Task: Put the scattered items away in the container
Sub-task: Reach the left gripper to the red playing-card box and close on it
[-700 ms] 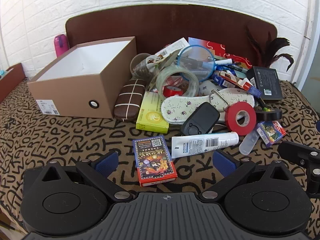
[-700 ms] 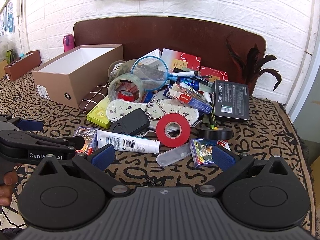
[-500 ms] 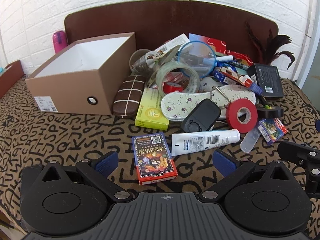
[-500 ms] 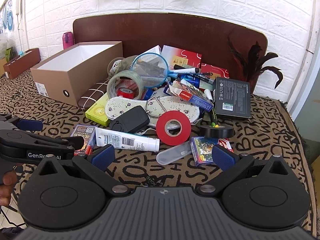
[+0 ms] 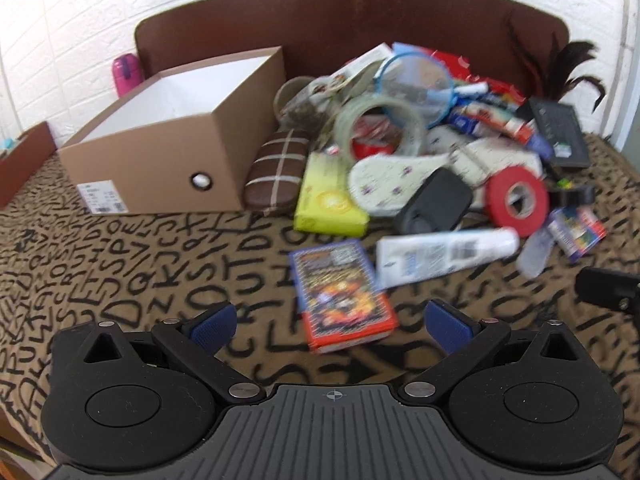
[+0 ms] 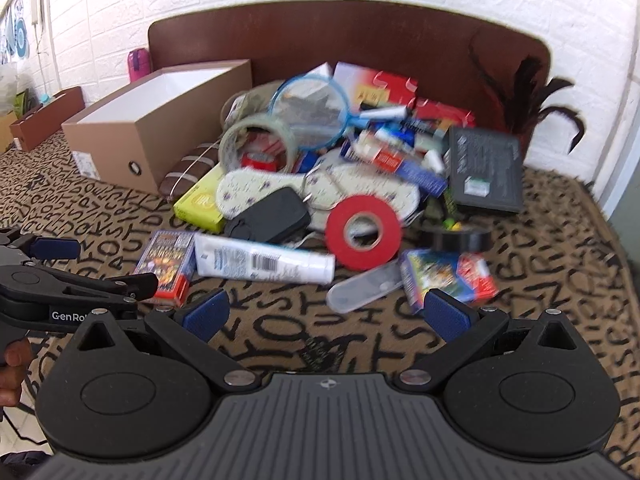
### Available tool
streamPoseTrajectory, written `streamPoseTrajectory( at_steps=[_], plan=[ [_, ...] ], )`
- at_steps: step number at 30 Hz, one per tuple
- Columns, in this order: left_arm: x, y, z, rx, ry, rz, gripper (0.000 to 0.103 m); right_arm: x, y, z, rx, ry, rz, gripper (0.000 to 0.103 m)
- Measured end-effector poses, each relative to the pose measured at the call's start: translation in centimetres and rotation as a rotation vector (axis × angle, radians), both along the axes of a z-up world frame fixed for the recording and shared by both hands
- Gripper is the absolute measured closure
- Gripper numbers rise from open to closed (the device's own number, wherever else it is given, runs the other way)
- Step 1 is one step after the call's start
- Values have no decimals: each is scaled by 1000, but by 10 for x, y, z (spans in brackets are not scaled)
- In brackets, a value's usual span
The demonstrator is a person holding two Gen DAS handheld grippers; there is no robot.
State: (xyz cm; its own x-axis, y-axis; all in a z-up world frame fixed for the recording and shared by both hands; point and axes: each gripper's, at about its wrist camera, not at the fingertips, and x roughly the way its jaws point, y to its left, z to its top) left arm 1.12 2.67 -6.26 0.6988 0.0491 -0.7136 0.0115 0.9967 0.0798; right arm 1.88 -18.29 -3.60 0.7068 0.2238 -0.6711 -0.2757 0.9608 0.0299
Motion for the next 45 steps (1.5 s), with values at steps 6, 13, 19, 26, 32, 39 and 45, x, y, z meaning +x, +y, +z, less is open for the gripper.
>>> streamPoseTrajectory(
  at_steps=[6,13,19,26,32,39,45],
  plan=[
    [2,19,-30,-27,65,2,0,10,10,-37,30,100,30,0],
    [12,35,-41,-129,86,4,0,23,23,-68,96,194,67,0],
    [16,57,-26,-259,41,16,1,15,39,-80,-38,97,117,0],
    [31,54,-28,-276,64,-58,9,20,54,-72,76,90,238,0],
    [56,46,-42,-263,135,-145,17,27,79,-71,51,41,345,13],
    [63,41,-37,-294,156,-203,14,27,96,-68,18,22,426,29],
    [68,26,-50,-137,161,-259,13,31,106,-70,5,24,442,44]
  ],
)
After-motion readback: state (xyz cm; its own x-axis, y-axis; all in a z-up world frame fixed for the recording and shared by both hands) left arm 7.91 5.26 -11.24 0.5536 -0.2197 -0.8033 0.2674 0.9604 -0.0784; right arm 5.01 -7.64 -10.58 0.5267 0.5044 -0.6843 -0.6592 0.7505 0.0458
